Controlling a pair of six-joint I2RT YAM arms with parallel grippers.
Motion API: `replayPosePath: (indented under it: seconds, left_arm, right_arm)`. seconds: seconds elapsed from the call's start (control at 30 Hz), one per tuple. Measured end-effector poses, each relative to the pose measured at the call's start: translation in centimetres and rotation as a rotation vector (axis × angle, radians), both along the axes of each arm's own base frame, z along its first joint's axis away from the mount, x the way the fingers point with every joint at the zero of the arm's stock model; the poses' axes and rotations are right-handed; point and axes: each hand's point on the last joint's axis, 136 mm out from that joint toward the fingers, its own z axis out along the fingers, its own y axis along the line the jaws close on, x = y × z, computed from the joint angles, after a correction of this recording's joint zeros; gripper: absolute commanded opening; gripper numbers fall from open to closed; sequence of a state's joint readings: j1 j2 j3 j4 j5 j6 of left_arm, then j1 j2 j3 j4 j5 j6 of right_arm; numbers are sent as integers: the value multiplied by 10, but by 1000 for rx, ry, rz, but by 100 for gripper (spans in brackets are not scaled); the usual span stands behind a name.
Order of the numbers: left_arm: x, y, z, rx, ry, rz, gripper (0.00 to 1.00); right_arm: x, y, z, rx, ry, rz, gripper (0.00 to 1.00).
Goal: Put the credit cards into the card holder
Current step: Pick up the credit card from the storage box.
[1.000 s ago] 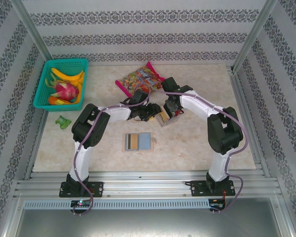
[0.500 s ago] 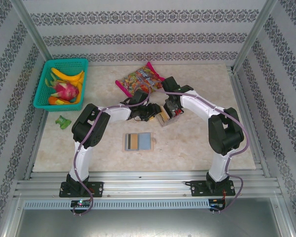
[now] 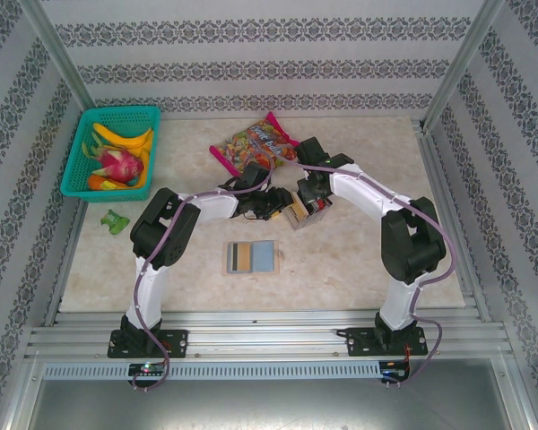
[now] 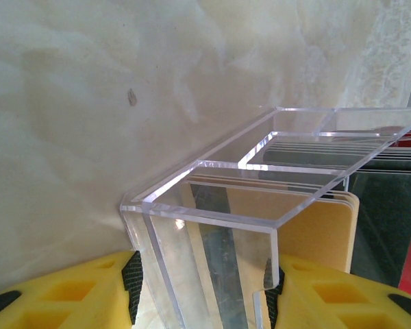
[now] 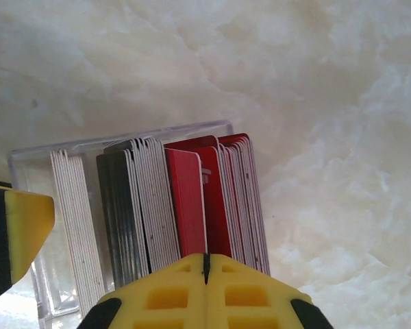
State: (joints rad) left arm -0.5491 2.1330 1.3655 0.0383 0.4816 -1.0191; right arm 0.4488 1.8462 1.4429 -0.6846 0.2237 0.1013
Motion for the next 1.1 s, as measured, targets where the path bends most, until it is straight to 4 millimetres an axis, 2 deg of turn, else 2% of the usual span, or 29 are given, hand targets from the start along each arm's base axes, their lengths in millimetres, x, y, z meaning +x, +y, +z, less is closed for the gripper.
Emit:
replayPosePath:
  seconds: [0.63,1.1]
  left_arm:
    - [0,0,0,-1,1,-1,52]
    - [0,0,0,-1,0,-1,52]
  right_arm:
    - [-1,5,-11,76,64,0,16]
    - [-2,6,-15,86,78,-12,11]
